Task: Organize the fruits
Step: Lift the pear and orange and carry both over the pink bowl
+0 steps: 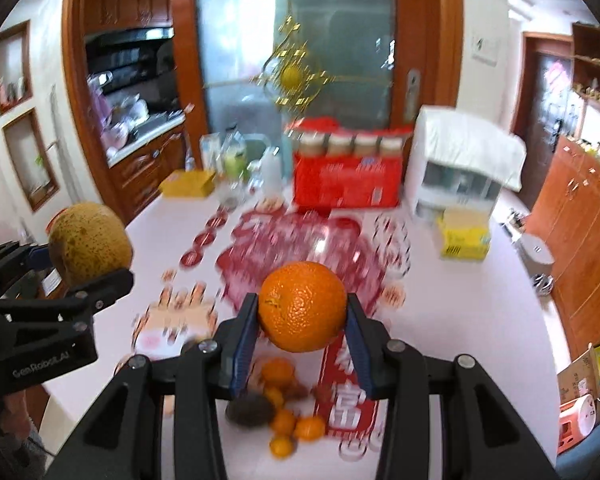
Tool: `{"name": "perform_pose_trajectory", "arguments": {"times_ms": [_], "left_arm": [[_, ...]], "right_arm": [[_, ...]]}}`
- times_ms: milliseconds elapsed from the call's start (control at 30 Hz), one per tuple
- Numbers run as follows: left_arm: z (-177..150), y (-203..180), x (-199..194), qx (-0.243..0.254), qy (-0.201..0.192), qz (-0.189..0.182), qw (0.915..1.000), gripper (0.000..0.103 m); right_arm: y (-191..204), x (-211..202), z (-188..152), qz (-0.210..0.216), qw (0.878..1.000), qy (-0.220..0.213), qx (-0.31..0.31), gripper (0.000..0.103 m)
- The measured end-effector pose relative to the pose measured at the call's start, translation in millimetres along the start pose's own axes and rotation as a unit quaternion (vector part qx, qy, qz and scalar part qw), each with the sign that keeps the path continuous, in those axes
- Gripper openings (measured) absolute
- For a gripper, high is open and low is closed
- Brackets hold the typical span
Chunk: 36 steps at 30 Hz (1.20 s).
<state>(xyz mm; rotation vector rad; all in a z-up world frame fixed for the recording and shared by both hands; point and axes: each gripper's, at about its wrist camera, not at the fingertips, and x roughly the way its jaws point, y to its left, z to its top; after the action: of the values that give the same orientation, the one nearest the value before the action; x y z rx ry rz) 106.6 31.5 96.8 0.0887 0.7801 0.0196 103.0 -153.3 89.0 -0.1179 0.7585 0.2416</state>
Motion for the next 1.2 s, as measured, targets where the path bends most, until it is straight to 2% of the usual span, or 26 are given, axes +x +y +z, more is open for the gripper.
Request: {"name": "perform_pose_trajectory", "arguments": {"times_ms": [233, 367, 600, 800, 933, 1000, 1100, 1200], "left_arm": [[41.3, 11.8, 44.1, 0.009, -0.027, -0.008, 0.9996, 0.071], [51.3, 19.6, 104.5, -0.011, 0.0, -0.021, 0.9997, 0.071], [32.3, 17.4, 210.3, -0.024, 0.08, -0.039, 0.9957, 0.071], [11.0, -11.4, 277.5, 0.011, 0.122, -0.059, 0.9907, 0.071], [4.1, -27.7, 302.3, 0.034, 0.131, -0.07, 0.9883, 0.071], [3.7, -34.6, 306.9, 0.051, 0.123, -0.068, 0.9888, 0.071], [2.3, -39.5, 315.2, 0.049, 0.132, -0.086, 0.9863, 0.071], [-1.5, -47.0, 322.6, 0.06, 0.135, -0.091, 0.9848, 0.071]], "right_arm": [[-5.9, 48.9, 41.4, -0.025, 0.999, -0.015, 0.035, 0.042], [-14.5, 98.2, 46.8, -0.04, 0.998, 0.008, 0.056, 0.042], [-24.4, 194.5, 18.1, -0.033, 0.989, 0.106, 0.094, 0.042], [-23.1, 249.6, -15.7, -0.029, 0.98, 0.175, 0.093, 0.042], [-25.7, 271.0, -27.7, -0.032, 0.976, 0.2, 0.086, 0.043], [-25.7, 277.8, -30.4, -0.035, 0.975, 0.204, 0.078, 0.043], [-24.8, 287.2, -34.0, -0.042, 0.975, 0.209, 0.067, 0.043], [-27.0, 293.4, -38.1, -0.063, 0.974, 0.213, 0.052, 0.044]]}}
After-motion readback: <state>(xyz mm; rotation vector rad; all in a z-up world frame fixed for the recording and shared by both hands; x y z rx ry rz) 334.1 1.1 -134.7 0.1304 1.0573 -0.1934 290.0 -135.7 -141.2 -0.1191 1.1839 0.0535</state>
